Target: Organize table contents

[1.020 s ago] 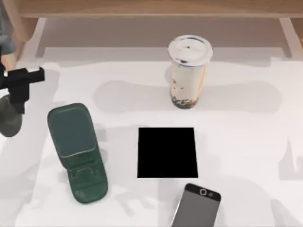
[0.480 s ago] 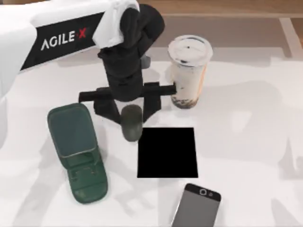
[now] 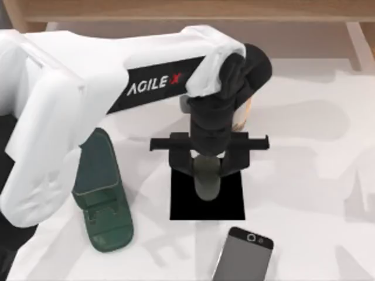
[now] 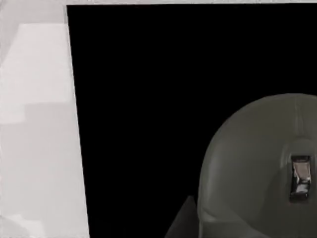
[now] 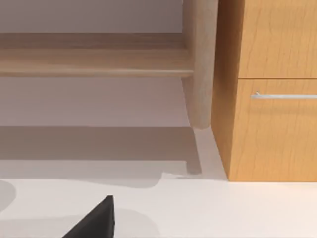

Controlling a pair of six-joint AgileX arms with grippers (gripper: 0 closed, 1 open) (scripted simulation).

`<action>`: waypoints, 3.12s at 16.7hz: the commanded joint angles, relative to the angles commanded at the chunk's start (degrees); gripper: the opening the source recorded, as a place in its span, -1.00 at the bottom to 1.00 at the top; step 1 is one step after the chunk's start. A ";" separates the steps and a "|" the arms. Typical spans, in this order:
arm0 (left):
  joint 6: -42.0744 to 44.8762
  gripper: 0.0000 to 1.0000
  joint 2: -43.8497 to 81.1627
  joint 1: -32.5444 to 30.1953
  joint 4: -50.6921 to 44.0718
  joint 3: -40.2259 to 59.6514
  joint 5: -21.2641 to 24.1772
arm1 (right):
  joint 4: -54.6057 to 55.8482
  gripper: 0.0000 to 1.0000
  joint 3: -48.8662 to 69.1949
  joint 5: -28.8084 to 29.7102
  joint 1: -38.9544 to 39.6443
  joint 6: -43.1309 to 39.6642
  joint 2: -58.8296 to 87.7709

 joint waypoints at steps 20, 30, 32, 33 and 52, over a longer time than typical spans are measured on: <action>0.02 0.36 0.56 0.01 1.94 -1.37 0.01 | 0.00 1.00 0.00 0.00 0.00 0.00 0.00; 0.02 1.00 0.56 0.01 1.94 -1.37 0.01 | 0.00 1.00 0.00 0.00 0.00 0.00 0.00; 0.02 1.00 0.56 0.01 1.94 -1.37 0.01 | 0.00 1.00 0.00 0.00 0.00 0.00 0.00; 0.02 1.00 0.54 0.08 1.93 -1.37 0.01 | 0.00 1.00 0.00 0.00 0.00 0.00 0.00; -0.37 1.00 -15.88 -20.58 0.37 -17.12 0.65 | 0.00 1.00 0.00 0.00 0.00 0.00 0.00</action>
